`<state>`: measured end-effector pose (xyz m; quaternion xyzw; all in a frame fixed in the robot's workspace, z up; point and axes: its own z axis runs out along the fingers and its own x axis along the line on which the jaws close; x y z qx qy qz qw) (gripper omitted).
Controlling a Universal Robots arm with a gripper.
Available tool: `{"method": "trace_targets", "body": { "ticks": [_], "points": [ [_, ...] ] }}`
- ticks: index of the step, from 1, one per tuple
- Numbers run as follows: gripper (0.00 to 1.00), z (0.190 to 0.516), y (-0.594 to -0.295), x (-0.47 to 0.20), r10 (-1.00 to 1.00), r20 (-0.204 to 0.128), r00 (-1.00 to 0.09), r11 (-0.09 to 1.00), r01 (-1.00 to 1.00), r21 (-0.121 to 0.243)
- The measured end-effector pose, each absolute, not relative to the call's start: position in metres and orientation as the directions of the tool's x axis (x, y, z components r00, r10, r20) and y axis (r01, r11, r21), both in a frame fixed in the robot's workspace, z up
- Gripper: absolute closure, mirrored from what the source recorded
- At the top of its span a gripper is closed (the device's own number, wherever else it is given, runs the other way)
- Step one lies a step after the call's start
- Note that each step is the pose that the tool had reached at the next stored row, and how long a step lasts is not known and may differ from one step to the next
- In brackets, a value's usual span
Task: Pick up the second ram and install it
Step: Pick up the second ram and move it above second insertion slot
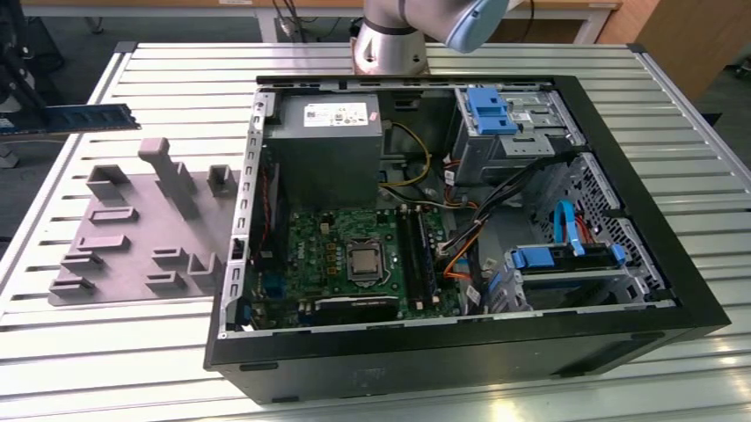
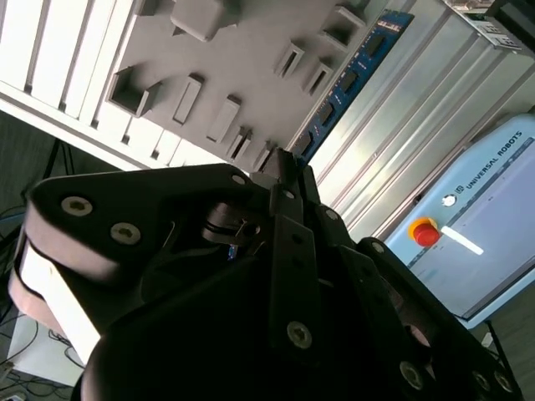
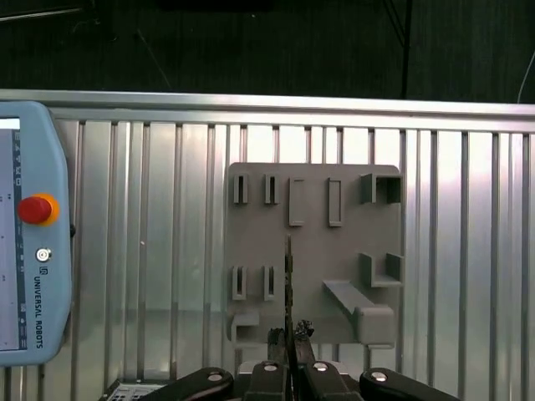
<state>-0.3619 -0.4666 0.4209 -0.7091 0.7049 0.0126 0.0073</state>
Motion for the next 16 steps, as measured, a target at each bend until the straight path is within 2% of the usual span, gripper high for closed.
{"method": "trace_targets", "body": {
  "ticks": [16],
  "points": [
    [0.86, 0.420, -0.466, -0.304, -1.000, -0.028, 0.006, -0.006, -1.000, 0.008]
  ]
}}
